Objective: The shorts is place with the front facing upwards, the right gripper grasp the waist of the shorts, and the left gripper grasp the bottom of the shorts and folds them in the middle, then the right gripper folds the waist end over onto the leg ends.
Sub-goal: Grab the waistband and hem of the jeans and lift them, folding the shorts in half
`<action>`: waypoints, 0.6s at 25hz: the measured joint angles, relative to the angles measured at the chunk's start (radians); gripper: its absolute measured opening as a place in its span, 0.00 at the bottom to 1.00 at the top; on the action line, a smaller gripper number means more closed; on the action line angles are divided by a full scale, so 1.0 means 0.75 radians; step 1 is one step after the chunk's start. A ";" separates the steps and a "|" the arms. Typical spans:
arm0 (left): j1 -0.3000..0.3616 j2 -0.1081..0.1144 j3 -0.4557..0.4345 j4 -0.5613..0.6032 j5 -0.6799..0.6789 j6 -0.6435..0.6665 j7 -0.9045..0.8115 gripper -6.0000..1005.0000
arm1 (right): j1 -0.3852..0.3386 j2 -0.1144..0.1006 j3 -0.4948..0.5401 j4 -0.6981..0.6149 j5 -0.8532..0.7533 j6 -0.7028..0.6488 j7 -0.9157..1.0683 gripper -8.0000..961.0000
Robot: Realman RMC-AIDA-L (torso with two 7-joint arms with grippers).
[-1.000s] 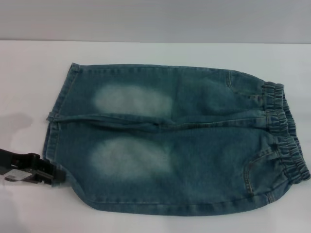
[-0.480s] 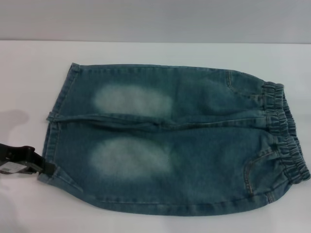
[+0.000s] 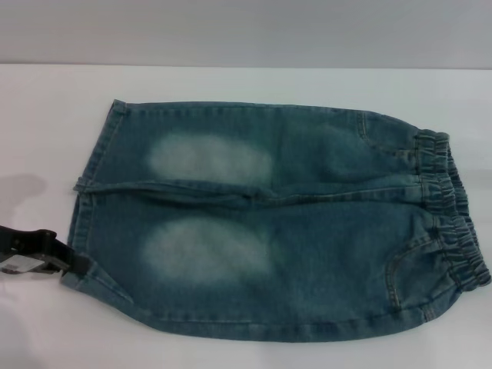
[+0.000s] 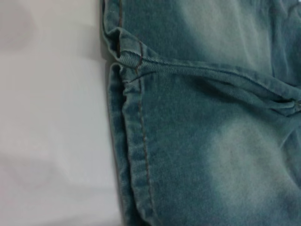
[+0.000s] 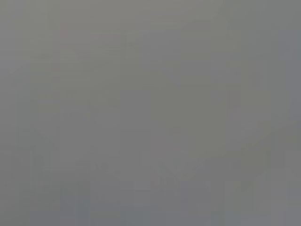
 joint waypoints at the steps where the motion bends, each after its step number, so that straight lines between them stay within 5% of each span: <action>1: 0.000 -0.002 -0.004 0.000 0.000 -0.001 0.000 0.05 | -0.003 -0.023 -0.015 -0.056 -0.101 -0.049 0.145 0.78; 6: -0.001 -0.008 -0.101 0.002 -0.002 -0.016 0.020 0.06 | 0.015 -0.141 -0.045 -0.298 -0.449 -0.379 0.553 0.78; 15: -0.008 0.001 -0.190 0.002 -0.004 -0.033 0.026 0.06 | 0.193 -0.266 -0.050 -0.694 -1.295 -0.750 0.818 0.78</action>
